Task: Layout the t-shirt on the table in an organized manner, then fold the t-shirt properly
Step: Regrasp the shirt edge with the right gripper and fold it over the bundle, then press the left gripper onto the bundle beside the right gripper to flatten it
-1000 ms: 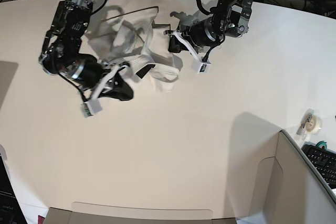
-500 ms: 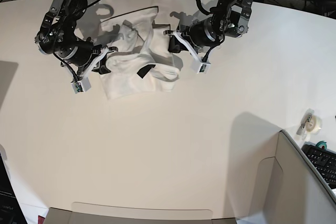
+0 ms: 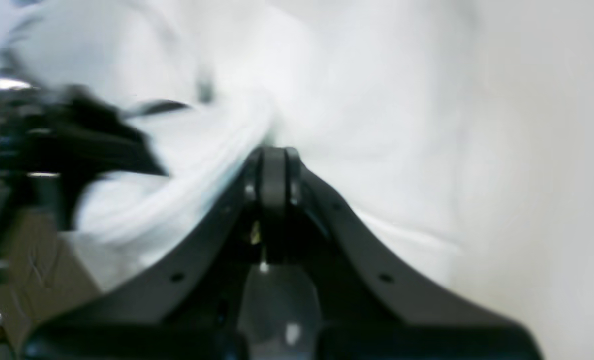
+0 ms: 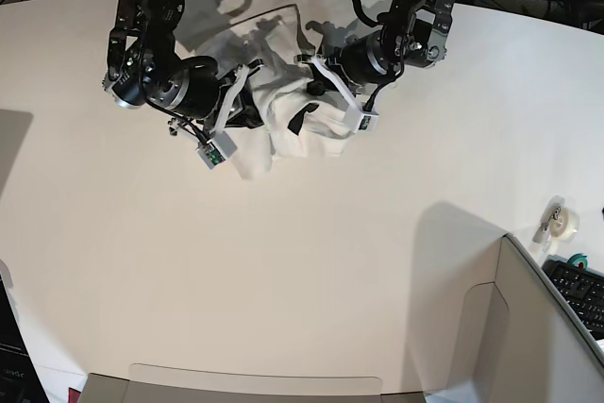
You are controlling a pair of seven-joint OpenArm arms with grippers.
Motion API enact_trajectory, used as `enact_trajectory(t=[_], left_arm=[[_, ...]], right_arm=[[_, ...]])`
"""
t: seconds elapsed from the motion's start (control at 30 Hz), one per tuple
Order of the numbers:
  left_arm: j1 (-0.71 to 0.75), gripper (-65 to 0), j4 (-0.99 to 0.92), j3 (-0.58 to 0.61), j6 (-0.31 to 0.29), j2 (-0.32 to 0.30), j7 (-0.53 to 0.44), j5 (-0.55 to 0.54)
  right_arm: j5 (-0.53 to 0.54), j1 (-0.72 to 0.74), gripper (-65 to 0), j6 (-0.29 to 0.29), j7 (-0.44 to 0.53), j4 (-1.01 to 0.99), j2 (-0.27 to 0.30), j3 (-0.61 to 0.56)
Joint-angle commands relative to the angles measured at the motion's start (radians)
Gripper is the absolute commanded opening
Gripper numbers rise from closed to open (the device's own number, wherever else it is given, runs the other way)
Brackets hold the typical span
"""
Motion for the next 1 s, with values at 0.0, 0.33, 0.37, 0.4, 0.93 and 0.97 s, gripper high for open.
enact_trajectory(t=[0.0, 0.33, 0.37, 0.4, 0.93, 0.97], left_arm=[[0.014, -65.0, -0.041, -0.006, 0.061, -0.017, 0.074, 0.115], [-0.013, -65.0, -0.093, -0.006, 0.06, -0.017, 0.071, 0.115], [-0.013, -65.0, -0.093, -0.006, 0.06, -0.017, 0.071, 0.115], [-0.013, -65.0, -0.093, -0.006, 0.06, -0.017, 0.071, 0.115], [-0.035, -65.0, -0.006, -0.083, 0.061, -0.018, 0.071, 0.115], [-0.035, -65.0, 0.022, -0.114, 0.061, -0.018, 0.071, 0.115]], right_arm=[[0.02, 0.011, -65.0, 0.005, 0.019, 0.034, 0.0, -0.007], [0.017, 0.009, -65.0, 0.005, 0.018, 0.05, 0.03, -0.038], [0.015, 0.009, -65.0, 0.005, 0.018, 0.049, 0.03, -0.064], [0.015, 0.011, -65.0, 0.005, 0.018, 0.049, 0.031, -0.096], [0.135, 0.1, -65.0, 0.009, 0.024, 0.058, 0.076, -0.263], [0.155, 0.101, -65.0, 0.009, 0.024, 0.058, 0.074, -0.247]])
